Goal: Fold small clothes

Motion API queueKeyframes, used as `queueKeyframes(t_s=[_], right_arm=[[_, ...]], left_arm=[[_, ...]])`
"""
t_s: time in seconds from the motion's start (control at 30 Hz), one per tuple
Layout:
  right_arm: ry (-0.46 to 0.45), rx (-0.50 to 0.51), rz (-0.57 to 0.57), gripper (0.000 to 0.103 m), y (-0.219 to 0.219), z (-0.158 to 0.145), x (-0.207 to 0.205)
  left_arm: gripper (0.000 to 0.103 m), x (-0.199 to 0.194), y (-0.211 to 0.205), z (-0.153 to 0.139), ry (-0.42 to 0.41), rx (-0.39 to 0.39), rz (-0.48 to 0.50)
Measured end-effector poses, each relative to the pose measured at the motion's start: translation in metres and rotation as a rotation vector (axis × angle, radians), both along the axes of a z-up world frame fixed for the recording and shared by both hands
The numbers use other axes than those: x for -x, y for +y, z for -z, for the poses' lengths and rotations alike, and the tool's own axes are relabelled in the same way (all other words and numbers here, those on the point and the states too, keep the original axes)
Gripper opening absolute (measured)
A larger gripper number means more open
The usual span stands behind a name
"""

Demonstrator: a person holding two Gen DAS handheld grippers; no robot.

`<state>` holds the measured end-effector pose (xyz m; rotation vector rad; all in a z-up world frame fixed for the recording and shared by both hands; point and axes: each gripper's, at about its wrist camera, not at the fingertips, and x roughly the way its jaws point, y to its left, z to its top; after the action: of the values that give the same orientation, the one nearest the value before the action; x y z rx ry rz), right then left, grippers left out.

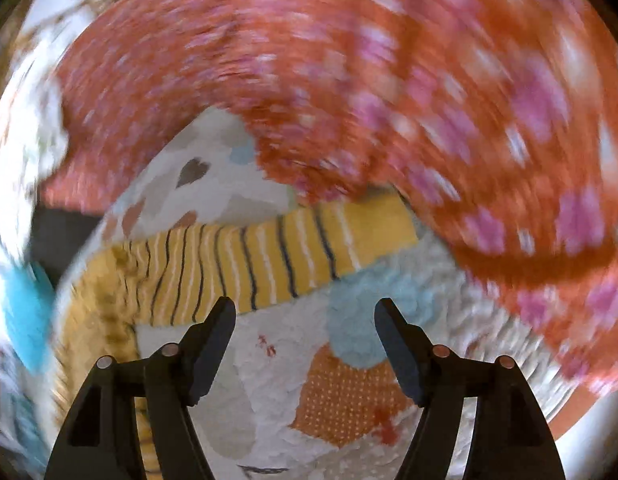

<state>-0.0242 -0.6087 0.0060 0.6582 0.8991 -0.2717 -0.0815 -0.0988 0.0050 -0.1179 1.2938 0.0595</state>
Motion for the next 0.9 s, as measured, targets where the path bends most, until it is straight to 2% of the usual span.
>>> queueKeyframes(t_s=[0.07, 0.13, 0.33, 0.4, 0.43, 0.47, 0.5, 0.53, 0.57, 0.67, 0.77, 0.9], right_arm=[[-0.012, -0.136, 0.075, 0.076, -0.017, 0.02, 0.009], [-0.03, -0.197, 0.118, 0.076, -0.027, 0.033, 0.009], [-0.04, -0.268, 0.215, 0.076, -0.05, 0.058, -0.018], [-0.069, -0.262, 0.268, 0.076, -0.056, 0.058, -0.026], [-0.078, -0.247, 0.28, 0.069, -0.056, 0.057, -0.033], [-0.075, -0.229, 0.27, 0.044, -0.052, 0.057, -0.042], [-0.068, -0.229, 0.241, 0.024, -0.05, 0.057, -0.05], [-0.048, -0.229, 0.201, 0.009, -0.044, 0.056, -0.059], [-0.032, -0.176, 0.196, 0.009, -0.037, 0.048, -0.063], [-0.06, 0.054, 0.12, 0.009, -0.011, 0.005, -0.069], [-0.132, 0.27, 0.077, 0.009, 0.006, -0.061, -0.082], [-0.195, 0.366, 0.061, 0.009, 0.014, -0.122, -0.103]], left_arm=[[0.057, -0.001, 0.002, 0.003, 0.007, 0.007, -0.009], [0.057, -0.003, 0.004, 0.007, 0.018, 0.008, -0.013], [0.057, -0.007, 0.001, 0.016, 0.045, -0.005, -0.008], [0.057, -0.009, 0.003, 0.019, 0.052, -0.004, -0.015], [0.057, -0.01, 0.004, 0.021, 0.055, -0.004, -0.02], [0.057, -0.012, 0.006, 0.022, 0.058, -0.002, -0.026], [0.057, -0.013, 0.009, 0.023, 0.059, 0.001, -0.031], [0.057, -0.015, 0.012, 0.023, 0.057, 0.002, -0.038], [0.057, -0.017, 0.016, 0.023, 0.052, 0.003, -0.044], [0.057, -0.028, 0.033, 0.018, 0.025, 0.016, -0.07], [0.057, -0.045, 0.054, 0.013, -0.009, 0.026, -0.092], [0.057, -0.076, 0.079, 0.004, -0.087, 0.038, -0.117]])
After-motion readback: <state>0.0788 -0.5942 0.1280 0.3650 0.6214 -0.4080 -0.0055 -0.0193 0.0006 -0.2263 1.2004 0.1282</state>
